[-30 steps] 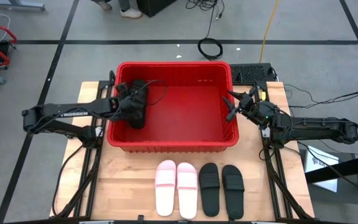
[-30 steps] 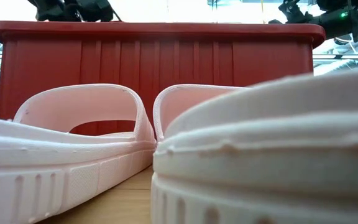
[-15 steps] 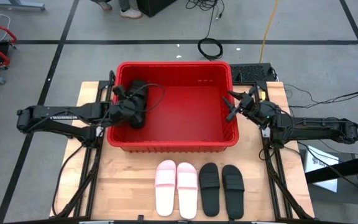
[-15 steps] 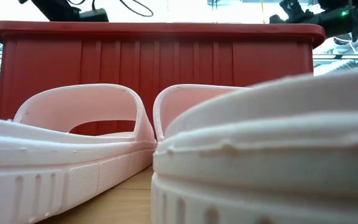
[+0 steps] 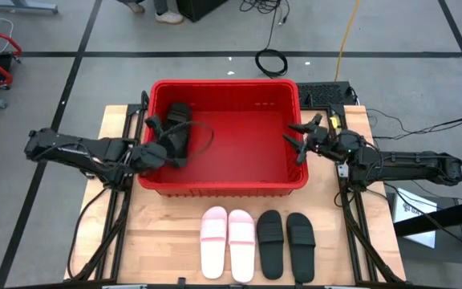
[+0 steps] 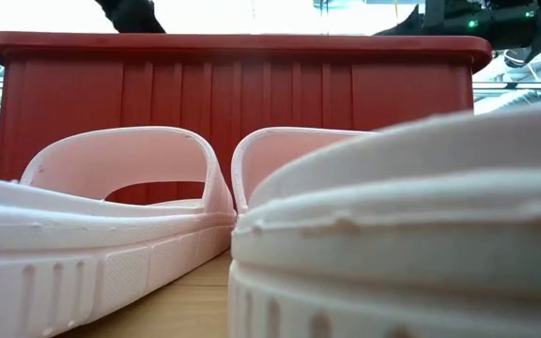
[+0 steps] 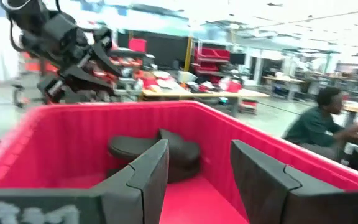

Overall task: Pick and place slides into bin
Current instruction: Put the left pink slipper into the organizer bin

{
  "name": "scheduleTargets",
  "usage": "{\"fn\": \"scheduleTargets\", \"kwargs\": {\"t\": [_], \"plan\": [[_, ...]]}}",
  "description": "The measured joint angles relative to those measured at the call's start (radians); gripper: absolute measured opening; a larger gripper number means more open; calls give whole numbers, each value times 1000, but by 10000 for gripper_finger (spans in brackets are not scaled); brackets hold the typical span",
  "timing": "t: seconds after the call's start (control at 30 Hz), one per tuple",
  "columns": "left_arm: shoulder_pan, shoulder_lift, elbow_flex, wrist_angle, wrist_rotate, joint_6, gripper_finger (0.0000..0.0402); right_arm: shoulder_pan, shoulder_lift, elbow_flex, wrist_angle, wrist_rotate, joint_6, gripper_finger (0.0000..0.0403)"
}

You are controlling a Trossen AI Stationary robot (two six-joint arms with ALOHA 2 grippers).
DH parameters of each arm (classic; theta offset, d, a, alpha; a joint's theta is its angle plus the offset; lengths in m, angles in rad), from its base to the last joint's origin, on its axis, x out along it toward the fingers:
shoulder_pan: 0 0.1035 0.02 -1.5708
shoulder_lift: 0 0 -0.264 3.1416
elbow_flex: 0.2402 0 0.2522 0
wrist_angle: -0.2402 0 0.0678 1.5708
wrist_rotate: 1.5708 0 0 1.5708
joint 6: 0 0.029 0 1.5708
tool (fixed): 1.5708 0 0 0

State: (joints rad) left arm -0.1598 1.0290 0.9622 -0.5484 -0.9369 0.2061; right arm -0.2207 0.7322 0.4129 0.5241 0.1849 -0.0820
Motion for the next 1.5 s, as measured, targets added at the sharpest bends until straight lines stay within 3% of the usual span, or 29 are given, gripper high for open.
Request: {"fn": "scheduleTargets", "kwargs": {"t": [0.17, 0.37, 0.6, 0.83, 1.03, 1.37, 1.5], "plan": [[-126, 33, 3, 3, -100, -34, 173, 0, 0, 0, 52, -116, 56, 164], [-240, 80, 3, 82, -167, -41, 172, 14, 0, 0, 142, -325, 151, 164], [-344, 157, 58, 163, -227, -6, 172, 123, 0, 0, 186, -422, 203, 164], [-463, 279, 148, 160, -242, -26, 172, 279, 0, 0, 314, -426, 253, 164], [-568, 393, 245, 156, -244, -26, 172, 402, 1, 0, 325, -423, 250, 164], [-675, 519, 342, 157, -307, -71, 172, 526, 29, 0, 371, -414, 197, 164], [-705, 559, 369, 156, -299, -97, 172, 567, 69, 0, 421, -344, 179, 164]]}}
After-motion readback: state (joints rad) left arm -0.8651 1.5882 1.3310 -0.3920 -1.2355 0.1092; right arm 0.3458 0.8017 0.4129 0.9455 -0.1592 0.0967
